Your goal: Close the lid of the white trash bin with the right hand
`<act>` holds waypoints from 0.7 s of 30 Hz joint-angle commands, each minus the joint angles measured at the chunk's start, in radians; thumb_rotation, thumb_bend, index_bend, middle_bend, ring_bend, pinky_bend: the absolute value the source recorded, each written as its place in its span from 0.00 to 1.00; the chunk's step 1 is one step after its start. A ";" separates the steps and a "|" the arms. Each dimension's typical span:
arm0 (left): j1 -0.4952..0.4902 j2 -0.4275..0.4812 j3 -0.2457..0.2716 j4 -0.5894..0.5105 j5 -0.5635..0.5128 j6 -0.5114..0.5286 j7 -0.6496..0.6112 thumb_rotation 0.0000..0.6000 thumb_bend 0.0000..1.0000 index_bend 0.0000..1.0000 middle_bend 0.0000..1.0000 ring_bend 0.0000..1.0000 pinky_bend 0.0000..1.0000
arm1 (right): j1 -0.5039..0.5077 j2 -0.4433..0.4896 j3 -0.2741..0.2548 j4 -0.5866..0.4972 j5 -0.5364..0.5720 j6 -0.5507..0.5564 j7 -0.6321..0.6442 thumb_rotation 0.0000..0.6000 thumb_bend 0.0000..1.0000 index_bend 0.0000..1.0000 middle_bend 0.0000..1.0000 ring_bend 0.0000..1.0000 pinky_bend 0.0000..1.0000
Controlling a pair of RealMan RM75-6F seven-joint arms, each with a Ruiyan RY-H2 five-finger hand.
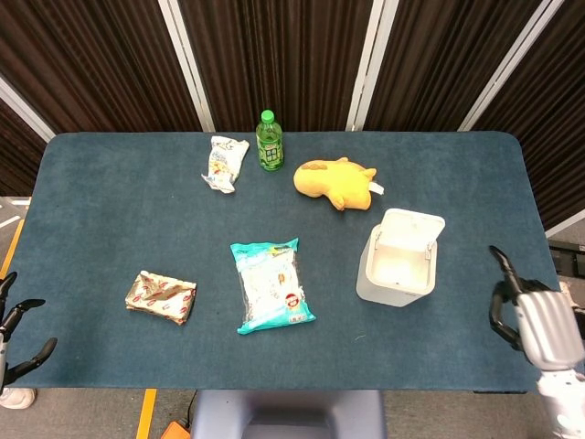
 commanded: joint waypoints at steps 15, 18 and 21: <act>0.001 0.002 -0.005 0.000 -0.016 -0.005 0.002 1.00 0.22 0.21 0.00 0.01 0.27 | 0.433 -0.207 0.229 -0.156 0.745 -0.213 -0.593 1.00 0.92 0.00 0.82 0.69 0.68; -0.001 0.004 -0.006 0.000 -0.022 -0.011 0.000 1.00 0.22 0.20 0.00 0.01 0.27 | 0.475 -0.247 0.239 -0.143 0.810 -0.186 -0.637 1.00 0.92 0.00 0.82 0.69 0.69; -0.001 0.006 -0.007 -0.002 -0.024 -0.012 0.000 1.00 0.22 0.20 0.00 0.01 0.27 | 0.507 -0.274 0.247 -0.132 0.853 -0.162 -0.666 1.00 0.92 0.00 0.82 0.69 0.69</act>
